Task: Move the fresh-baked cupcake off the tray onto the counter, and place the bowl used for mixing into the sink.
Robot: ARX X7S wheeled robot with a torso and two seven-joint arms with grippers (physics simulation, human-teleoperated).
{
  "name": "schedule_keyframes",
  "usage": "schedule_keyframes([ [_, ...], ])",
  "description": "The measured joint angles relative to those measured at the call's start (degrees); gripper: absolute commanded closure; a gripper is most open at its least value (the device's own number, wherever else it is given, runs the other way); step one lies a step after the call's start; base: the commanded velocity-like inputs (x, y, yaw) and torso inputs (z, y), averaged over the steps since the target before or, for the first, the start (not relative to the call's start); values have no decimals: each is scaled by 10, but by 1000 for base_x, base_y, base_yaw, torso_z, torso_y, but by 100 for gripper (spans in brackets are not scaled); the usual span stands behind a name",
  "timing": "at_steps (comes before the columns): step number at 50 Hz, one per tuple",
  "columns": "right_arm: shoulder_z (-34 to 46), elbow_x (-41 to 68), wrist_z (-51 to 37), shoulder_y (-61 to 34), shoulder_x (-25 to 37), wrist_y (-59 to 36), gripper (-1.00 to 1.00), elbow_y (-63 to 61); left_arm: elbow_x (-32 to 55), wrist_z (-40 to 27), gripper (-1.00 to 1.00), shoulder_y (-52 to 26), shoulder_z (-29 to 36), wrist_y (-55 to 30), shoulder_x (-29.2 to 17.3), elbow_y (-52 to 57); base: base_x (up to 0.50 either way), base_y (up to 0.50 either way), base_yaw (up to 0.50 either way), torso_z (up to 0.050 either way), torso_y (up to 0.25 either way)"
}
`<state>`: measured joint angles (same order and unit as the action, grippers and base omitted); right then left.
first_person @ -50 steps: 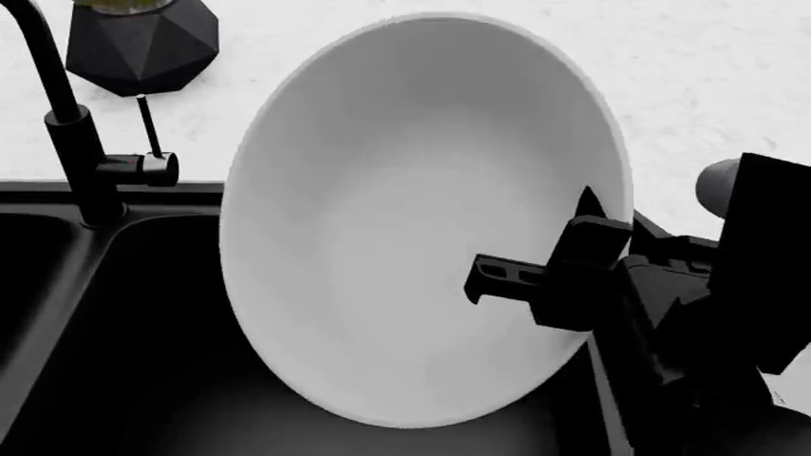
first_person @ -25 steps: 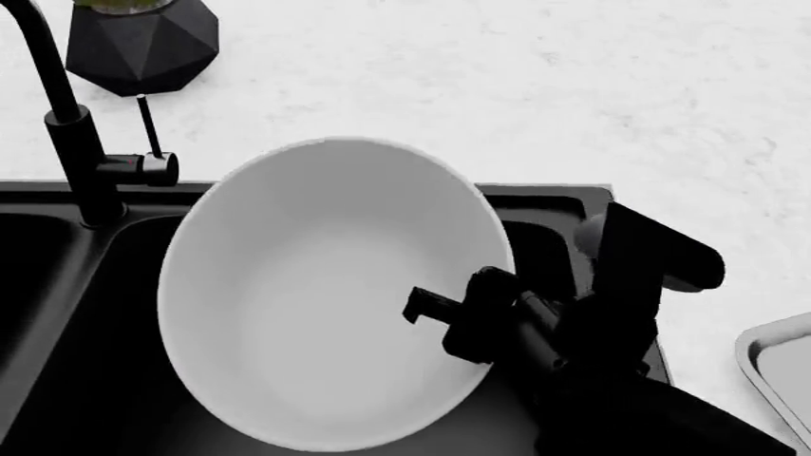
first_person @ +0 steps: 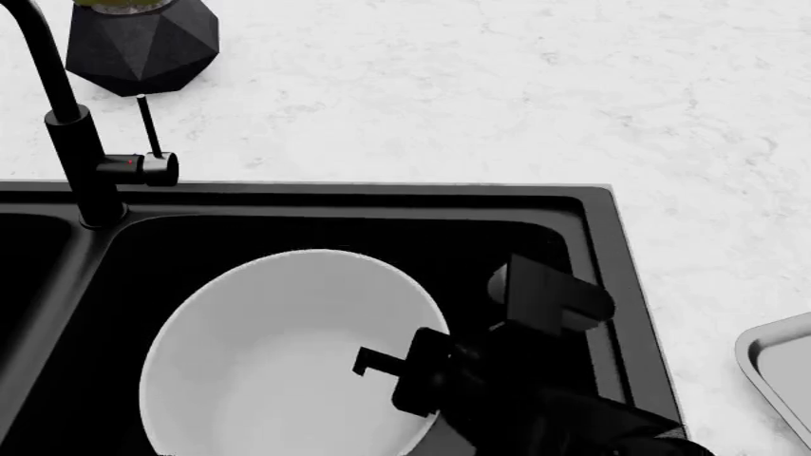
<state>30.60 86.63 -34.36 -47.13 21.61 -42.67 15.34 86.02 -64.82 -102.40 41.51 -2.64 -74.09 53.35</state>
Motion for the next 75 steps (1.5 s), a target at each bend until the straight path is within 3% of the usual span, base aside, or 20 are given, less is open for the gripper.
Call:
schedule_keyframes([
  [21, 90, -74, 51, -58, -58, -35, 100, 155, -15, 0, -100, 20, -2, 10, -3, 4, 0, 0, 0, 0, 0],
  [51, 175, -170, 204, -133, -147, -7, 100, 420, -25, 3, -100, 45, -11, 31, -20, 12, 0, 0, 1, 0, 0],
  [52, 177, -172, 210, -135, -150, -6, -100, 427, -26, 3, -100, 45, -11, 31, -20, 12, 0, 0, 3, 0, 0],
  [59, 187, -180, 170, -125, -141, -6, -100, 398, -26, 2, -100, 47, -12, 31, -20, 13, 0, 0, 0, 0, 0],
  [75, 146, -146, -96, -145, -18, -57, -100, 15, -24, 3, -100, 52, -17, 34, -24, 17, 0, 0, 0, 0, 0],
])
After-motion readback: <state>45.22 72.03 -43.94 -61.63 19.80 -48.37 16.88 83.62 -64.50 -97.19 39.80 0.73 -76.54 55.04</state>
